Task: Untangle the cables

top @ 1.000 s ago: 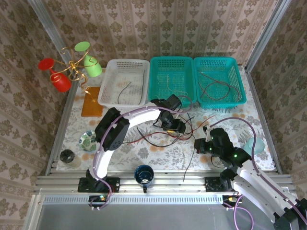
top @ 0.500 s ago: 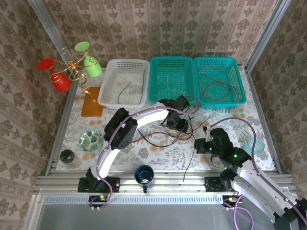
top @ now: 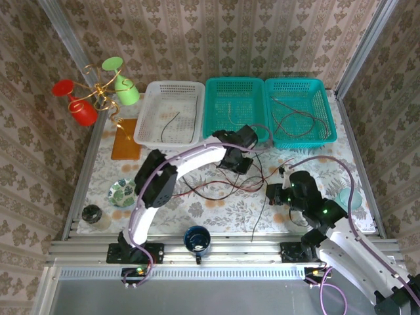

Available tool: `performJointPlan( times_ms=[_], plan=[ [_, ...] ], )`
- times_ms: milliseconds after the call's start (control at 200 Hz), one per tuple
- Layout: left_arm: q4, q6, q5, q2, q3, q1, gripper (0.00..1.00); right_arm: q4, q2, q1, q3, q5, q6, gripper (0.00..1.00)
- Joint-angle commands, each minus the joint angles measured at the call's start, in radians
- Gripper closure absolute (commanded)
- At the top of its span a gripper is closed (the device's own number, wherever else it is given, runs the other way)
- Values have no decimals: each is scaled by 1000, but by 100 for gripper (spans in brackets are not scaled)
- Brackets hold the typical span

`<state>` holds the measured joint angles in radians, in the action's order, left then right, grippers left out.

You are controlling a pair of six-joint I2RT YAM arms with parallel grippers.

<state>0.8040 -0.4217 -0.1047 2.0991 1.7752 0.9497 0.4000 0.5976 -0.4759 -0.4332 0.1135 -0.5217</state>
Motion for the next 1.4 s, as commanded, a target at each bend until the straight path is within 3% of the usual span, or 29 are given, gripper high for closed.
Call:
performJointPlan(
  times_ms=[0, 180, 410, 595, 785, 1160, 1395],
  plan=[
    [99, 47, 74, -168, 69, -29, 100, -22, 1, -3, -83, -42, 28, 100],
    [194, 68, 109, -299, 150, -73, 100, -22, 55, 0, -212, -125, 46, 100],
    [225, 121, 216, -452, 250, -145, 100, 13, 138, 7, -390, -374, 58, 100],
    [263, 174, 301, -541, 283, -229, 100, 68, 182, 75, -478, -515, 53, 100],
    [230, 194, 249, -622, 244, -343, 100, 29, 152, 182, -486, -422, 77, 100],
    [158, 285, 119, -528, 423, -486, 100, 33, 151, 189, -689, -283, 149, 100],
    [-64, 424, 187, -471, 383, -541, 100, 28, 155, 189, -770, -259, 157, 100]
  ],
)
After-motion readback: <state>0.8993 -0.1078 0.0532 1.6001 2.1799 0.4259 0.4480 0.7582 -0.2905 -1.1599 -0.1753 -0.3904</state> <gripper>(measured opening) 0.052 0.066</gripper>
